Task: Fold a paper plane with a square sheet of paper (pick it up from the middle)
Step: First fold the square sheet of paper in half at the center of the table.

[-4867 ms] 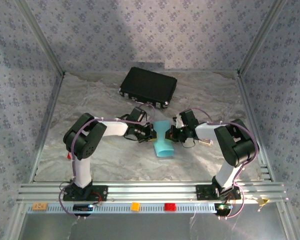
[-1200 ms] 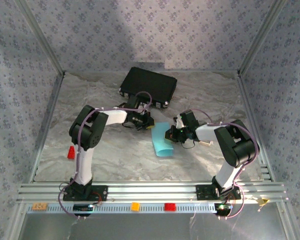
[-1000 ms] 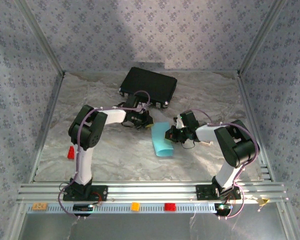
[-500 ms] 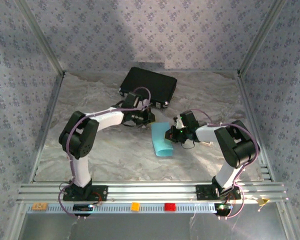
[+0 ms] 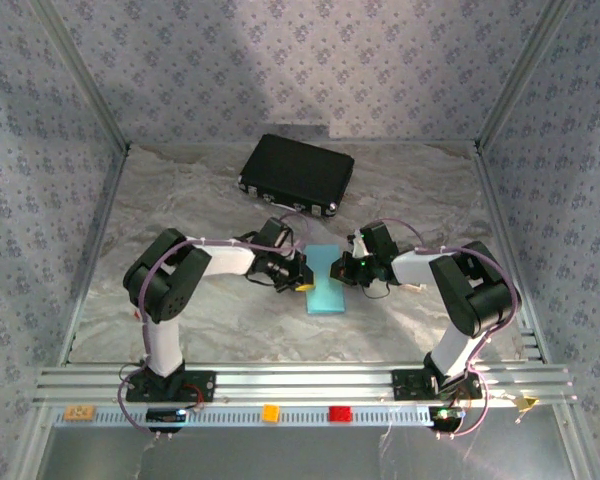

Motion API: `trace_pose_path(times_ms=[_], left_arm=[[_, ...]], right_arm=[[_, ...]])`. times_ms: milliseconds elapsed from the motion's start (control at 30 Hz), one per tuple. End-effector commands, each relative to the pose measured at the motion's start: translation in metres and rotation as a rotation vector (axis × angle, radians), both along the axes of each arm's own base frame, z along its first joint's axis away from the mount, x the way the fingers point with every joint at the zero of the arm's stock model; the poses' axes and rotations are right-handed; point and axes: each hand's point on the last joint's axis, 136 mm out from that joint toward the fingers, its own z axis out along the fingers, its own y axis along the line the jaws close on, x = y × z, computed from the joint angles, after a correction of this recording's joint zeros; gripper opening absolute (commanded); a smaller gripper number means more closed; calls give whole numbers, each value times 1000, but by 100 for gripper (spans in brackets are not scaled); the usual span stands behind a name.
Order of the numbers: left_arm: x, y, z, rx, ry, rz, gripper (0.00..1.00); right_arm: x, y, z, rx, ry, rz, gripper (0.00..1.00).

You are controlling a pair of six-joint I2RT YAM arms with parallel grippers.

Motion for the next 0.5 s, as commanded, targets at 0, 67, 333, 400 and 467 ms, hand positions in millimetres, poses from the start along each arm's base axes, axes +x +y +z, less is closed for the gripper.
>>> trace_pose_path(times_ms=[0, 67, 333, 400, 467], left_arm=[[-7, 6, -3, 15, -15, -13, 0], [-12, 14, -13, 54, -18, -27, 0], [-16, 31, -12, 136, -77, -63, 0], [-12, 20, 7, 74, -85, -59, 0], [-9, 11, 25, 13, -94, -43, 0]], right_arm=[[-36, -32, -44, -161, 169, -46, 0], [-37, -32, -44, -160, 170, -45, 0], [-36, -33, -45, -161, 170, -48, 0], [-35, -33, -45, -163, 172, -48, 0], [-36, -33, -45, -164, 172, -48, 0]])
